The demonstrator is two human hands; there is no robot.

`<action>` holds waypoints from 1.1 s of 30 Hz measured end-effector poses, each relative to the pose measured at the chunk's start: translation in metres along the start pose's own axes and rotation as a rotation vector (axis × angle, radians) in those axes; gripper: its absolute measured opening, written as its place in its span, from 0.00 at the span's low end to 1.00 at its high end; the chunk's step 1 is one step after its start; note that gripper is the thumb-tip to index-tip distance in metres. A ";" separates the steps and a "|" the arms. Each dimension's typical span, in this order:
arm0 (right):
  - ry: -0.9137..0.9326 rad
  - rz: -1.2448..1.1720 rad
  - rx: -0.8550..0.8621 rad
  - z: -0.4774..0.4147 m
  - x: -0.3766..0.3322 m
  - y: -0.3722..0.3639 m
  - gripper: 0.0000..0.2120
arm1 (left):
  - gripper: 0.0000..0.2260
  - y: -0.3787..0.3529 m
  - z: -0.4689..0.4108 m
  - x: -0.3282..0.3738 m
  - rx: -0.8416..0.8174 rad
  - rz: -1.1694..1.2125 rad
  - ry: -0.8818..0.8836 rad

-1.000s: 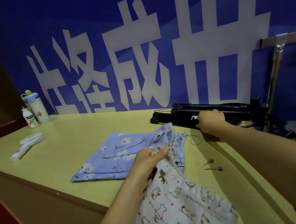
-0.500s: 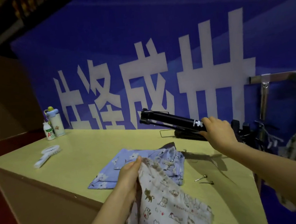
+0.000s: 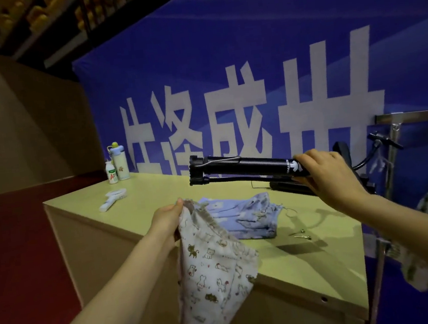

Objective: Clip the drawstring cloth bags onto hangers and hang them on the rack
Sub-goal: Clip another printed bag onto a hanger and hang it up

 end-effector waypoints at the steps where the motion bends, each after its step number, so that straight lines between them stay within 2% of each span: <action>1: 0.030 0.016 0.003 0.001 -0.004 0.003 0.20 | 0.15 0.007 -0.002 0.002 0.022 -0.023 -0.014; 8: 0.256 0.105 0.018 0.003 -0.040 0.011 0.19 | 0.17 0.023 0.006 0.018 0.119 -0.205 -0.110; 13: 0.325 0.130 -0.001 0.001 -0.058 0.012 0.19 | 0.20 0.030 0.019 0.031 0.280 -0.589 -0.308; 19: 0.450 0.133 -0.021 -0.005 -0.083 0.021 0.21 | 0.22 0.029 0.039 0.043 0.445 -0.719 -0.517; 22: 0.549 0.156 0.017 -0.009 -0.105 0.030 0.17 | 0.22 0.019 0.046 0.043 0.441 -0.709 -0.557; 29: 0.771 0.211 0.043 -0.014 -0.173 0.028 0.11 | 0.22 -0.021 0.059 0.049 0.247 -0.542 -0.572; 31: 0.834 0.181 0.061 -0.017 -0.196 0.027 0.14 | 0.19 -0.029 0.060 0.048 0.163 -0.409 -0.496; 33: 0.933 0.192 0.069 -0.016 -0.215 0.020 0.12 | 0.16 -0.034 0.061 0.041 0.081 -0.166 -0.356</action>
Point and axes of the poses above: each hand's wrist, its own z-axis away from the middle knuckle, its own y-axis out of the back of the hand, x = y × z, the point moved 7 cm from there along -z, towards the middle knuckle, and after that the axes turned 13 degrees about y, right-handed, at the moved point
